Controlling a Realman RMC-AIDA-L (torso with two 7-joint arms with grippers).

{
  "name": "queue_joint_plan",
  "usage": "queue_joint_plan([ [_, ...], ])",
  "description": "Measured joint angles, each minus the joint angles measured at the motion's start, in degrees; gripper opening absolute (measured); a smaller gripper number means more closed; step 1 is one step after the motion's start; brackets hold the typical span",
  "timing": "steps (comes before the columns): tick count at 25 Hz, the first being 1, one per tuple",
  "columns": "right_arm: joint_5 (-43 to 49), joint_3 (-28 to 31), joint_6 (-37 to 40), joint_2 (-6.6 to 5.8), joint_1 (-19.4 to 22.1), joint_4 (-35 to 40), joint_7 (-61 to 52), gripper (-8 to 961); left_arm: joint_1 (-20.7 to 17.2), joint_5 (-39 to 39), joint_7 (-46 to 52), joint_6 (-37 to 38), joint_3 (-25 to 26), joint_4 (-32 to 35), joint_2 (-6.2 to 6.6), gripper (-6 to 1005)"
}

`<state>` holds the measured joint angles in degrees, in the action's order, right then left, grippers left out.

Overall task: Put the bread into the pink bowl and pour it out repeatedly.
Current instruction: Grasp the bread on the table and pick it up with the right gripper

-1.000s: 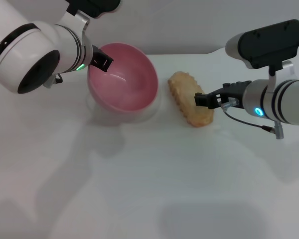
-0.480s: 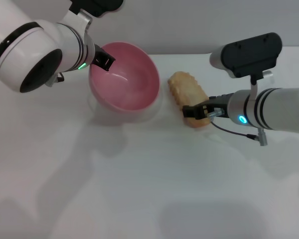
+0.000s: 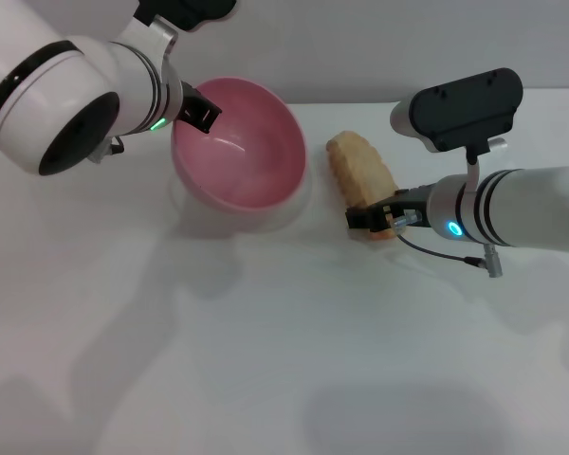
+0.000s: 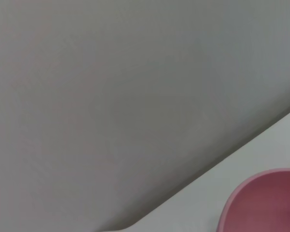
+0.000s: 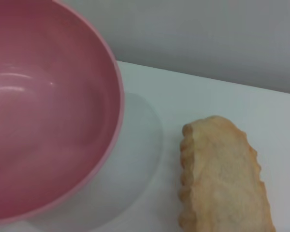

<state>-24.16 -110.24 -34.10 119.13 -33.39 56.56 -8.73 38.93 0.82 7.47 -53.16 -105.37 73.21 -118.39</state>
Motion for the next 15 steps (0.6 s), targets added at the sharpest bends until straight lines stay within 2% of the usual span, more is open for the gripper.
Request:
queue_joint_plan([
  [15,-0.2,0.0,0.7,0.03,-2.1,-5.0,0.0,654,0.0,-0.3,-1.0,0.1,0.4,-0.1,0.00,42],
])
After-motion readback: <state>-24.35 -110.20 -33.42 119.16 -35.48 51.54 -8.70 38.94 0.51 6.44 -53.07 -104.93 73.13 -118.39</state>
